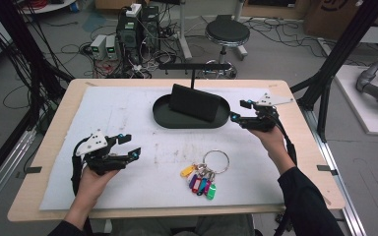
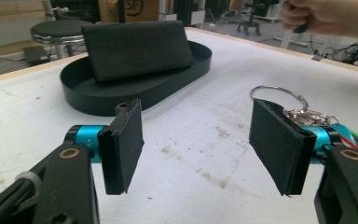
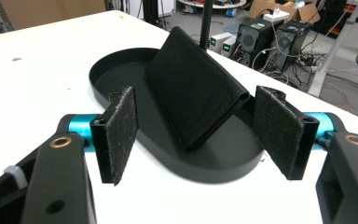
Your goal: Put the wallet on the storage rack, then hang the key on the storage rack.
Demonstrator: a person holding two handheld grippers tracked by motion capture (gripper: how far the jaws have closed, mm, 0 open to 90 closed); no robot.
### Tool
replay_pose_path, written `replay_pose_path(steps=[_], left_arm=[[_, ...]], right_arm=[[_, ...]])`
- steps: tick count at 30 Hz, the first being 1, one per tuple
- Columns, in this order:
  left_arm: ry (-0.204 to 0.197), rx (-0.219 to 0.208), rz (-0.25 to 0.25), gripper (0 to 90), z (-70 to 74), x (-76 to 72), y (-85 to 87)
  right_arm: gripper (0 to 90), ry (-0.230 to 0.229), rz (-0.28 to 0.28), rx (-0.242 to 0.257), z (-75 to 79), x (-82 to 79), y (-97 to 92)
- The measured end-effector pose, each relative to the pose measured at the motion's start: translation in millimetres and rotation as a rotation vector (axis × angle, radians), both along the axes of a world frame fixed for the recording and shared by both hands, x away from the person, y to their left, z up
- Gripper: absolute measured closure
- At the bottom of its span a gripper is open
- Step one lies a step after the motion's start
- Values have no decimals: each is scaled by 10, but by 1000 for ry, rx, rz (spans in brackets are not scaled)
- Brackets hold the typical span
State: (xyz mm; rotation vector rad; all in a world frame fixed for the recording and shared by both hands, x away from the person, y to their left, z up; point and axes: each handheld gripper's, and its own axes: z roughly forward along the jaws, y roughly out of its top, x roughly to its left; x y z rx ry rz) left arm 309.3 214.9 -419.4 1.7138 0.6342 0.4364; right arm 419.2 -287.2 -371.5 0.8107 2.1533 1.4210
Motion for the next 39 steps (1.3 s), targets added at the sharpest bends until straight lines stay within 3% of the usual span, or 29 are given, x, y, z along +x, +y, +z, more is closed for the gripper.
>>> replay_pose_path(steps=[9,10,15,20,24,35,37,38,39], left_arm=[[-5,30,123,322,-55,-49,100],[-11,36,152,322,-54,-73,132],[-4,40,195,298,-52,-105,175],[-19,45,182,290,-19,-139,170],[-19,52,170,267,-18,-130,154],[-13,58,149,251,-11,-87,93],[-5,63,154,251,-20,-84,86],[-4,63,153,251,-21,-87,86],[-5,65,153,251,-19,-94,87]], right_arm=[[310,-9,-25,44,-18,-383,-225],[296,6,-44,64,-57,-452,-276],[280,27,-74,101,-150,-567,-362],[262,39,-126,119,-224,-647,-476],[251,31,-146,139,-192,-682,-516],[240,26,-140,131,-175,-801,-560],[243,18,-139,135,-182,-812,-580],[256,-19,-133,152,-209,-834,-597],[256,-19,-133,152,-209,-834,-597]])
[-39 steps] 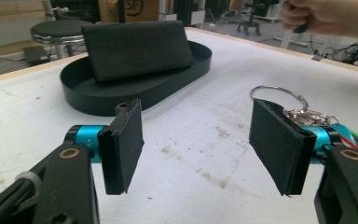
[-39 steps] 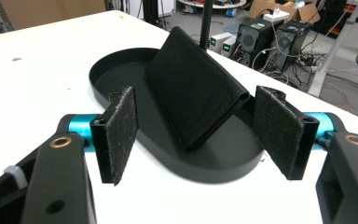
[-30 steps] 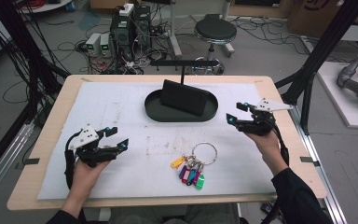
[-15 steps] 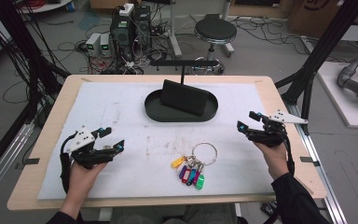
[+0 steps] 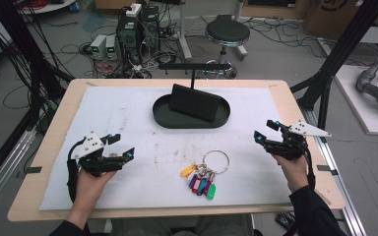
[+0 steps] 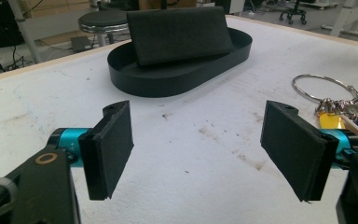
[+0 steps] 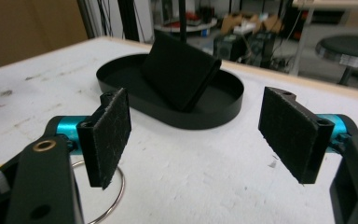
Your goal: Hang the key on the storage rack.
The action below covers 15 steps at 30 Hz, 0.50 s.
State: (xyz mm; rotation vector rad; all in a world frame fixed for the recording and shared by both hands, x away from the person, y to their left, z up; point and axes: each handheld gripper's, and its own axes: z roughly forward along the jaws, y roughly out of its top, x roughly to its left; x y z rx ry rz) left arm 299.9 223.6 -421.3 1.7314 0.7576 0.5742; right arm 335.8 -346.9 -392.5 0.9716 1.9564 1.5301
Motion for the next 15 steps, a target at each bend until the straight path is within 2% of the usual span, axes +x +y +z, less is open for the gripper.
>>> replay_pose_path(steps=[1,7,11,15], left_arm=[[-3,0,1,251,5,-7,-1],[-12,2,-1,251,26,-9,-22],[-7,0,-8,251,19,14,-54],[-5,7,-15,251,16,23,-70]], right_arm=[[256,-13,-2,1,-19,-8,-3],[242,8,5,-34,-60,-30,37],[234,5,19,-46,-77,-52,78],[220,24,16,-48,-88,-53,106]])
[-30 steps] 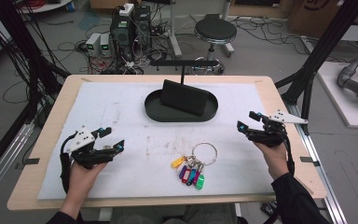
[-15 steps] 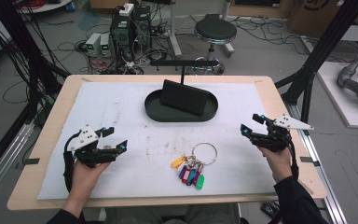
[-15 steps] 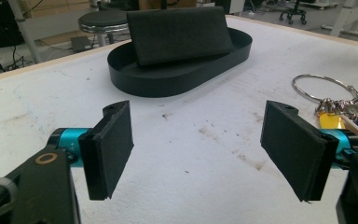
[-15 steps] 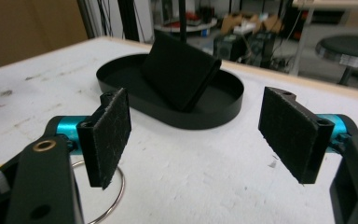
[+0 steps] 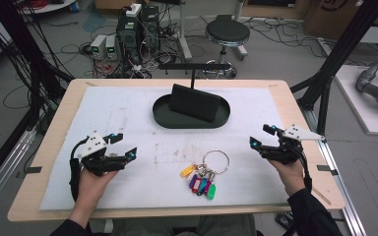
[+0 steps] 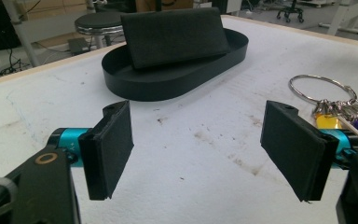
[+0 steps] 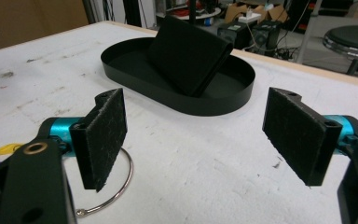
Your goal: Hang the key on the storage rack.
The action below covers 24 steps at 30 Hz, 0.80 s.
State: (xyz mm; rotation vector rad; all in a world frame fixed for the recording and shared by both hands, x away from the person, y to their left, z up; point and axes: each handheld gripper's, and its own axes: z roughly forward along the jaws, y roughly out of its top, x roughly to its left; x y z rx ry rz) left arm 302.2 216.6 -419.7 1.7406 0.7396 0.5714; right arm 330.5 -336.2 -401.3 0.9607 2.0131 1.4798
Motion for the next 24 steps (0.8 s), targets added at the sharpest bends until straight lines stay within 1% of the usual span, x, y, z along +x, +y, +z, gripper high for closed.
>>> replay_pose_path(steps=[3,4,5,6,7,8,9,10,11,12,13,14,15,16,17,18,19,20,21,22,23,24], left_arm=[[-1,-2,-3,251,-1,4,-5],[-1,-2,-2,252,-1,5,-6],[0,-2,-2,251,-2,6,-7],[-1,1,-5,251,-3,8,-8],[-1,1,-5,251,-3,8,-8],[2,0,-4,251,-6,8,-13],[2,0,-4,251,-7,8,-15],[3,1,-8,251,-10,10,-21],[3,1,-8,251,-10,10,-21],[5,3,-7,252,-13,10,-28],[5,3,-7,251,-13,10,-28],[8,4,-11,251,-16,11,-35],[8,4,-11,251,-16,11,-35],[8,7,-10,251,-17,13,-38],[10,4,-10,251,-20,11,-45],[10,6,-12,251,-21,11,-47],[9,8,-14,252,-21,12,-49],[10,7,-14,252,-21,8,-52],[10,7,-16,251,-22,7,-53],[10,8,-16,252,-23,6,-52],[10,8,-16,251,-23,6,-52],[10,9,-16,252,-23,6,-50]], right_arm=[[226,25,7,-8,-14,7,34],[243,29,14,-14,-22,14,44],[256,43,21,-19,-29,15,57],[299,62,27,-30,-47,23,86],[334,69,34,-35,-55,28,97],[364,87,39,-44,-65,30,121],[364,87,39,-44,-65,30,121],[411,107,54,-57,-87,42,162],[411,107,54,-57,-87,42,162],[461,136,68,-70,-116,60,212],[461,136,68,-70,-116,60,212],[505,163,79,-88,-143,78,271],[524,170,85,-95,-153,86,294],[524,170,85,-95,-153,86,294],[545,181,88,-102,-166,91,327],[572,193,92,-113,-184,99,369],[605,217,93,-131,-213,111,436],[605,217,93,-131,-213,111,436],[615,232,94,-138,-226,116,468],[661,242,95,-140,-267,114,517],[661,242,95,-140,-267,114,517],[678,245,89,-122,-328,114,549]])
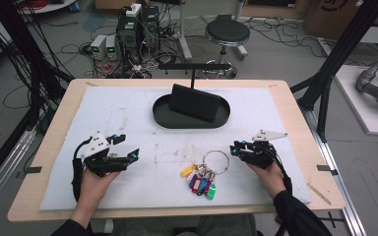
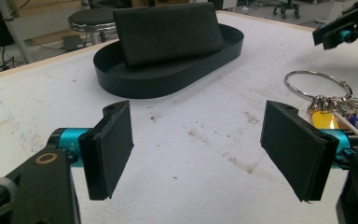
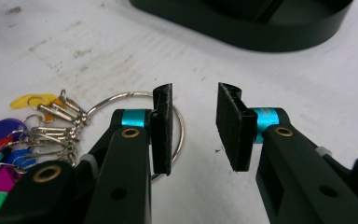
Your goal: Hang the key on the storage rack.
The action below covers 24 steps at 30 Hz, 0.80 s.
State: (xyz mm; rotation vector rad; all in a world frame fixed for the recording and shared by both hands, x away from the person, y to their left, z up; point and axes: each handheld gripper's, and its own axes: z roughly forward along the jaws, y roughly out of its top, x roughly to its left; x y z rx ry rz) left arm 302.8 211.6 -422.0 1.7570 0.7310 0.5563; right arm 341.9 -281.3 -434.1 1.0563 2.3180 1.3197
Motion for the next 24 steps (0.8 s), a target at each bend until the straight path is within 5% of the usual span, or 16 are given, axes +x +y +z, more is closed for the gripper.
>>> replay_pose_path(steps=[13,18,24], left_arm=[[5,-2,-4,252,-9,5,-12],[9,2,-2,252,-18,7,-19],[10,6,-3,251,-22,6,-36]], right_arm=[[710,93,19,-160,-165,26,220],[772,37,8,-229,-175,-29,286],[863,34,17,-232,-166,-41,306]])
